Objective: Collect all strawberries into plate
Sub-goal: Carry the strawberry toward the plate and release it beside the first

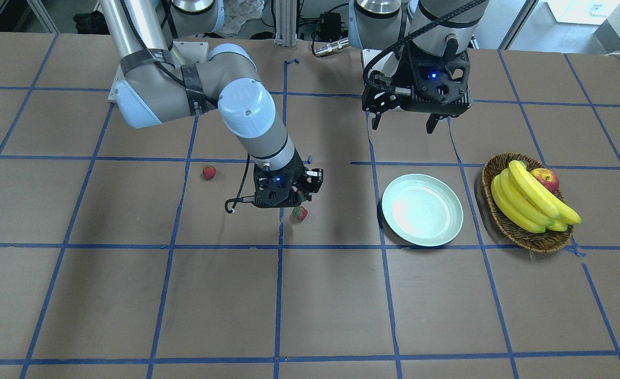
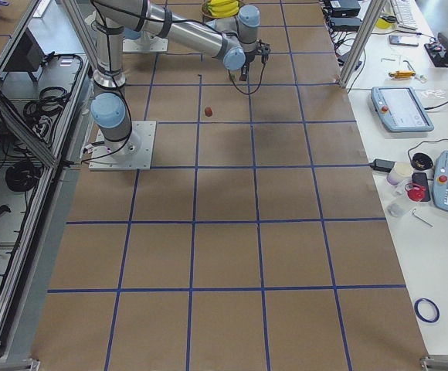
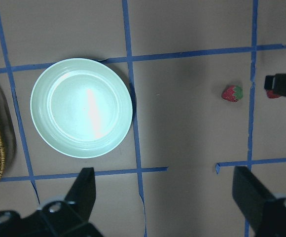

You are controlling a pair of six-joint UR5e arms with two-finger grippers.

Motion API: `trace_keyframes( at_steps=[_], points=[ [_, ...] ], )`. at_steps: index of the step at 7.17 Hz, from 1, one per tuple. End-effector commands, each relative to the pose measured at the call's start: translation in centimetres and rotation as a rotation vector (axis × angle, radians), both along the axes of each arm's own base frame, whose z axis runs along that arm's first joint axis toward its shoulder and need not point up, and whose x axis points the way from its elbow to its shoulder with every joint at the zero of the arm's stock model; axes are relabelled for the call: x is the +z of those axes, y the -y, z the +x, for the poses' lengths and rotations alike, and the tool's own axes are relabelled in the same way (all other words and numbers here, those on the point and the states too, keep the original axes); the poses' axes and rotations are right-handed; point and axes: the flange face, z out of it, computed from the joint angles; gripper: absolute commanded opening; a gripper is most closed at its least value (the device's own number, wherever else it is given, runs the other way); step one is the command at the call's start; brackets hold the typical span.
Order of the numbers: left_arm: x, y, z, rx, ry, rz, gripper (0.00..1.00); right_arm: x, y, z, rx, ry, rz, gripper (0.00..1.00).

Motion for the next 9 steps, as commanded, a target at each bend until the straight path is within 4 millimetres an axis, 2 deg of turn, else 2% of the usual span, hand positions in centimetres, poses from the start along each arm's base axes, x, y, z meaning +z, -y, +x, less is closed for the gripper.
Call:
trace_keyframes(
  at_steps=[1, 2, 3, 4, 5, 6, 7, 8, 9],
  points=[
    [0.0, 0.0, 0.0, -0.002, 0.000, 0.001, 1.00, -4.0, -1.6, 2.9, 0.006, -0.037, 0.024, 0.00],
    [0.0, 0.0, 0.0, 0.000, 0.000, 0.001, 1.00, -5.2, -1.6, 2.8, 0.007, -0.063, 0.033, 0.01],
    [-0.2, 0.1, 0.0, 0.000, 0.000, 0.004, 1.00, -7.0, -1.5, 2.8, 0.007, -0.079, 0.054, 0.26],
    [-0.1, 0.0, 0.0, 0.002, 0.000, 0.002, 1.00, -7.7, -1.5, 3.0, -0.005, -0.072, 0.076, 0.95],
    [-0.1, 0.0, 0.0, 0.000, 0.000, 0.002, 1.00, -7.2, -1.4, 2.9, -0.024, -0.070, 0.075, 1.00],
    [-0.1, 0.0, 0.0, -0.002, 0.000, 0.002, 1.00, -5.6, -1.2, 2.8, -0.021, -0.079, 0.042, 1.00],
    [-0.1, 0.0, -0.1, -0.003, 0.000, 0.002, 1.00, -3.0, -0.6, 1.4, -0.035, -0.134, -0.028, 1.00],
    [0.0, 0.0, 0.0, -0.002, 0.000, 0.001, 1.00, -0.6, -1.1, -0.3, -0.043, -0.221, -0.016, 1.00],
    [0.0, 0.0, 0.0, -0.002, 0.002, 0.001, 1.00, 0.3, -1.0, -3.6, -0.027, -0.269, 0.045, 1.00]
  ],
)
